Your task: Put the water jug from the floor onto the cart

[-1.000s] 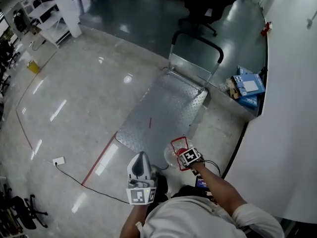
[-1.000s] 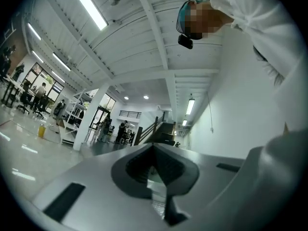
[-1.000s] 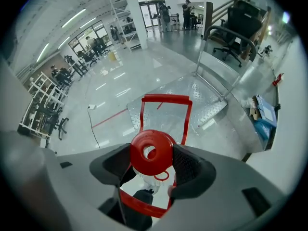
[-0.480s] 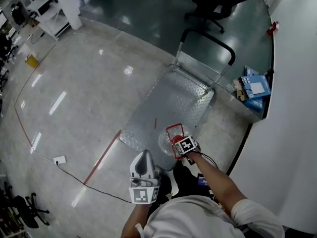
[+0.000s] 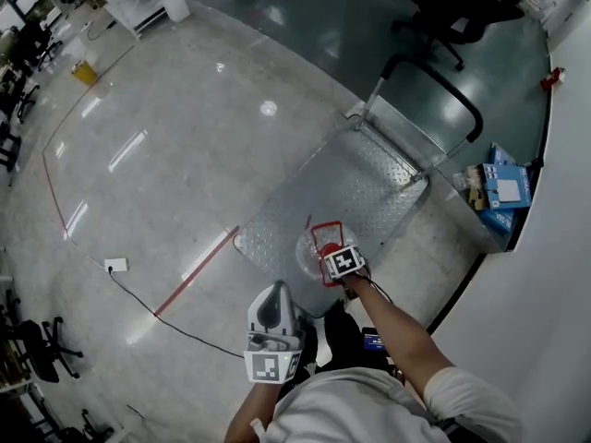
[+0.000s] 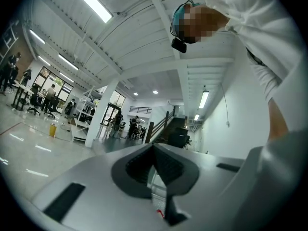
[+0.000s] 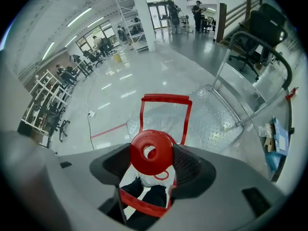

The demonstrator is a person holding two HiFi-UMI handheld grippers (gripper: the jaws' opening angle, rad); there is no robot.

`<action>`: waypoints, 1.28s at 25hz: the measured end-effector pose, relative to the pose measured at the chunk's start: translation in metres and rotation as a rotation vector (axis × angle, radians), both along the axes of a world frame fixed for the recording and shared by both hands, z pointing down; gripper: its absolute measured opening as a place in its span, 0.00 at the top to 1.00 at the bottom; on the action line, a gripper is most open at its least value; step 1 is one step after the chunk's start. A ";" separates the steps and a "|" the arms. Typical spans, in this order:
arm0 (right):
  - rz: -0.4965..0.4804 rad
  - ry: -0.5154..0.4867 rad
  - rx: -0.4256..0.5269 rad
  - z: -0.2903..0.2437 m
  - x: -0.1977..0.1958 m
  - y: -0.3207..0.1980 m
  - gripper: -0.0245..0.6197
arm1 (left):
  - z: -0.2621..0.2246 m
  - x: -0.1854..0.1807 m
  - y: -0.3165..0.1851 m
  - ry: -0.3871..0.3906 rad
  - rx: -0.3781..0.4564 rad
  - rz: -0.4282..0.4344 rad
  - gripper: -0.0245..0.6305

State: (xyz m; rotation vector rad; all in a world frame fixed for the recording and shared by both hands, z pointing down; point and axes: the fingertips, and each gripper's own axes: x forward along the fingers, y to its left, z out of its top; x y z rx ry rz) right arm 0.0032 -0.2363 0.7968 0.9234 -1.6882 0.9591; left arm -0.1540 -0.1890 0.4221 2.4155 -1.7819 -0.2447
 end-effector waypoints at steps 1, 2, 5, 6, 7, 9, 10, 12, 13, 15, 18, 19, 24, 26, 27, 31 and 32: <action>0.001 -0.002 -0.015 0.004 -0.002 -0.001 0.53 | 0.002 -0.001 -0.001 0.000 -0.008 -0.009 0.96; 0.000 -0.008 -0.020 0.006 -0.005 -0.004 0.53 | 0.004 -0.003 -0.002 -0.001 -0.015 -0.018 0.96; -0.002 -0.027 -0.044 0.012 -0.011 -0.009 0.53 | 0.009 -0.005 -0.005 -0.010 -0.033 -0.035 0.96; -0.002 -0.028 -0.036 0.013 -0.010 -0.012 0.53 | 0.011 -0.005 -0.005 -0.012 -0.038 -0.037 0.96; -0.005 -0.026 -0.016 0.013 -0.009 -0.018 0.53 | 0.012 -0.005 -0.006 -0.014 -0.041 -0.037 0.96; -0.009 -0.023 0.014 0.014 -0.007 -0.028 0.53 | 0.013 -0.006 -0.007 -0.016 -0.041 -0.040 0.96; -0.010 -0.024 0.015 0.014 -0.007 -0.030 0.53 | 0.014 -0.006 -0.008 -0.016 -0.041 -0.043 0.96; -0.010 -0.025 0.010 0.015 -0.006 -0.029 0.53 | 0.015 -0.007 -0.009 -0.017 -0.043 -0.048 0.96; -0.008 -0.024 0.007 0.015 -0.004 -0.028 0.52 | 0.015 -0.007 -0.009 -0.016 -0.043 -0.050 0.96; 0.000 -0.020 0.004 0.015 -0.001 -0.027 0.52 | 0.013 -0.007 -0.008 -0.016 -0.042 -0.050 0.96; 0.000 -0.018 0.009 0.016 0.000 -0.028 0.52 | 0.013 -0.007 -0.006 -0.015 -0.038 -0.049 0.96; -0.002 -0.015 0.006 0.017 0.001 -0.028 0.52 | 0.013 -0.007 -0.005 -0.016 -0.037 -0.050 0.96; -0.054 0.015 0.011 0.013 0.000 -0.026 0.52 | 0.009 -0.008 0.001 -0.018 -0.036 -0.045 0.96; -0.069 0.010 0.031 0.011 -0.003 -0.030 0.52 | 0.008 -0.009 0.003 -0.028 -0.029 -0.043 0.96; -0.060 0.009 0.030 0.007 -0.003 -0.030 0.52 | 0.008 -0.009 0.004 -0.032 -0.025 -0.044 0.96; -0.018 -0.025 0.056 -0.023 0.003 -0.028 0.52 | 0.003 -0.005 0.005 -0.025 -0.012 -0.036 0.96; -0.010 -0.043 0.081 -0.036 0.003 -0.028 0.52 | 0.001 -0.003 0.004 -0.021 -0.009 -0.030 0.96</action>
